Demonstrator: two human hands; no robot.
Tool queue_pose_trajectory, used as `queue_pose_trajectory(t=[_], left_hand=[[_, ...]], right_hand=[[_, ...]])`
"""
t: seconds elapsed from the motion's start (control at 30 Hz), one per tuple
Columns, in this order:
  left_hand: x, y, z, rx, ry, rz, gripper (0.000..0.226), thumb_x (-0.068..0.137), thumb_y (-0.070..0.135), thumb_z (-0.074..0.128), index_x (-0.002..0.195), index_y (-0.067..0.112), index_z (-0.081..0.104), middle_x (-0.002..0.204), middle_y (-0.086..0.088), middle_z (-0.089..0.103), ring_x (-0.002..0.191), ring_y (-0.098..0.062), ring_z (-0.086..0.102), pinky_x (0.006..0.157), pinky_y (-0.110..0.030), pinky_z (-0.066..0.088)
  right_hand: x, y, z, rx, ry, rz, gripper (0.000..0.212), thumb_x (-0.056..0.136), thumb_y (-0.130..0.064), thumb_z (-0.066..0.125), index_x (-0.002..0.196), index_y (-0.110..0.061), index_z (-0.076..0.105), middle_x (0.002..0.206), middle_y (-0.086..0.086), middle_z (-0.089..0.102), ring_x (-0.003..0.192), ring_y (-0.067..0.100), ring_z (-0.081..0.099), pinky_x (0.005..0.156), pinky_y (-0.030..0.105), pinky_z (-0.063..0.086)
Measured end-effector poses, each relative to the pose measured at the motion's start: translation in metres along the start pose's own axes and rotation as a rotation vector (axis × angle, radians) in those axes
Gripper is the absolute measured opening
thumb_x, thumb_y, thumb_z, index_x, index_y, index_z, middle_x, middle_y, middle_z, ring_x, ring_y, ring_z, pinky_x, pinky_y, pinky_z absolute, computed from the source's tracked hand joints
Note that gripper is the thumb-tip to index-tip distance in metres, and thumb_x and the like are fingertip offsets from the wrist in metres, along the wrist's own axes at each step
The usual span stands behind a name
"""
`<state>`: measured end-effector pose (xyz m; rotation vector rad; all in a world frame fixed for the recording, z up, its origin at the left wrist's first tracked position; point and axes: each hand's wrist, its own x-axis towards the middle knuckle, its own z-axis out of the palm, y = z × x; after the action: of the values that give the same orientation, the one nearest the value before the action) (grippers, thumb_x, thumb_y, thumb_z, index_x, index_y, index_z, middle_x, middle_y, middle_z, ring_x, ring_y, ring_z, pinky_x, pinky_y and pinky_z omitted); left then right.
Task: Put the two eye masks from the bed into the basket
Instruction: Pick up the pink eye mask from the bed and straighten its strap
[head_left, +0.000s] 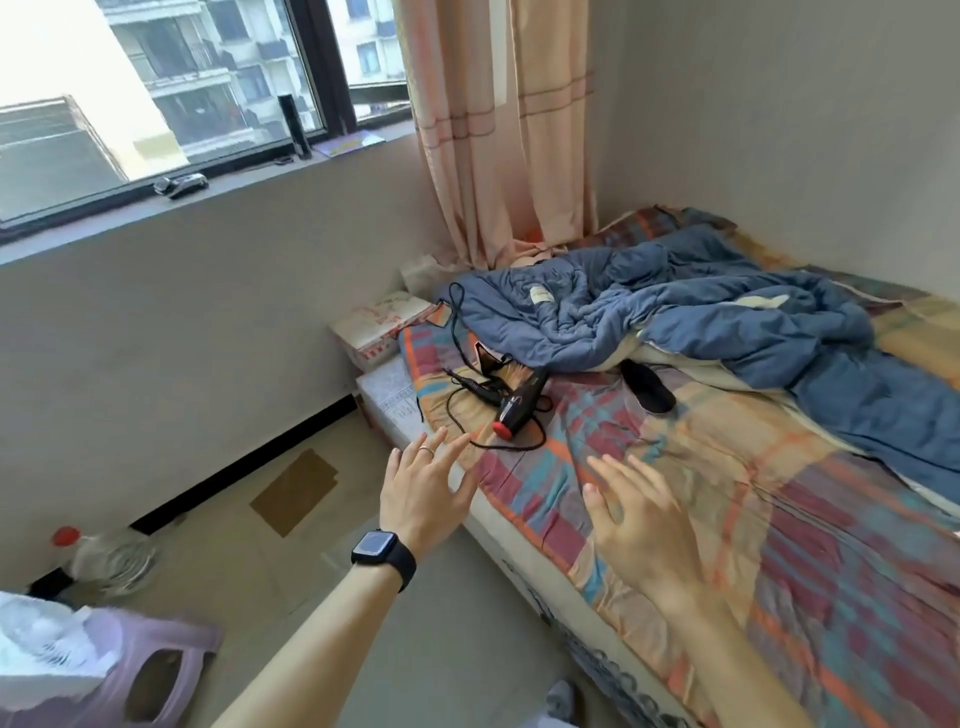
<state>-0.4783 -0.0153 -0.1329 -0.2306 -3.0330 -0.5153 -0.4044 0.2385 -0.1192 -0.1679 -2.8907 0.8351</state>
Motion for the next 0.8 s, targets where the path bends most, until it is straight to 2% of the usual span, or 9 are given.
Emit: queue_pose_trajectory(t=[0.37, 0.57, 0.7, 0.8], left_hand=[[0.165, -0.061, 0.042, 0.054, -0.15, -0.168, 0.054, 0.092, 0.057, 0.04, 0.145, 0.043, 0.039, 0.155, 0.0, 0.04, 0.148, -0.025, 0.024, 0.118, -0.049, 0.017], [0.274, -0.126, 0.093, 0.053, -0.289, -0.187, 0.058, 0.092, 0.058, 0.036, 0.148, 0.042, 0.033, 0.16, -0.003, 0.031, 0.15, -0.026, 0.018, 0.119, -0.05, 0.014], [0.369, -0.175, 0.139, 0.073, -0.435, -0.147, 0.061, 0.092, 0.056, 0.036, 0.15, 0.039, 0.028, 0.164, -0.004, 0.02, 0.151, -0.029, 0.011, 0.12, -0.051, 0.011], [0.429, -0.204, 0.173, 0.056, -0.544, -0.113, 0.063, 0.093, 0.055, 0.038, 0.152, 0.038, 0.023, 0.166, -0.004, 0.01, 0.152, -0.031, 0.003, 0.12, -0.054, 0.006]], right_hand=[[0.206, -0.001, 0.061, -0.093, -0.135, -0.073, 0.046, 0.095, -0.044, 0.048, 0.137, -0.028, 0.058, 0.14, -0.006, 0.06, 0.139, 0.017, 0.039, 0.115, 0.04, 0.032], [0.317, -0.004, 0.136, -0.111, -0.349, 0.017, 0.052, 0.097, -0.046, 0.041, 0.145, -0.029, 0.046, 0.146, -0.007, 0.053, 0.14, 0.017, 0.035, 0.114, 0.035, 0.029], [0.398, -0.005, 0.203, -0.032, -0.478, 0.213, 0.053, 0.097, -0.045, 0.044, 0.146, -0.026, 0.042, 0.144, -0.001, 0.054, 0.134, 0.024, 0.042, 0.106, 0.038, 0.038], [0.455, -0.007, 0.251, 0.226, -0.553, 0.565, 0.055, 0.095, -0.047, 0.049, 0.144, -0.023, 0.043, 0.139, 0.003, 0.059, 0.126, 0.024, 0.052, 0.095, 0.033, 0.039]])
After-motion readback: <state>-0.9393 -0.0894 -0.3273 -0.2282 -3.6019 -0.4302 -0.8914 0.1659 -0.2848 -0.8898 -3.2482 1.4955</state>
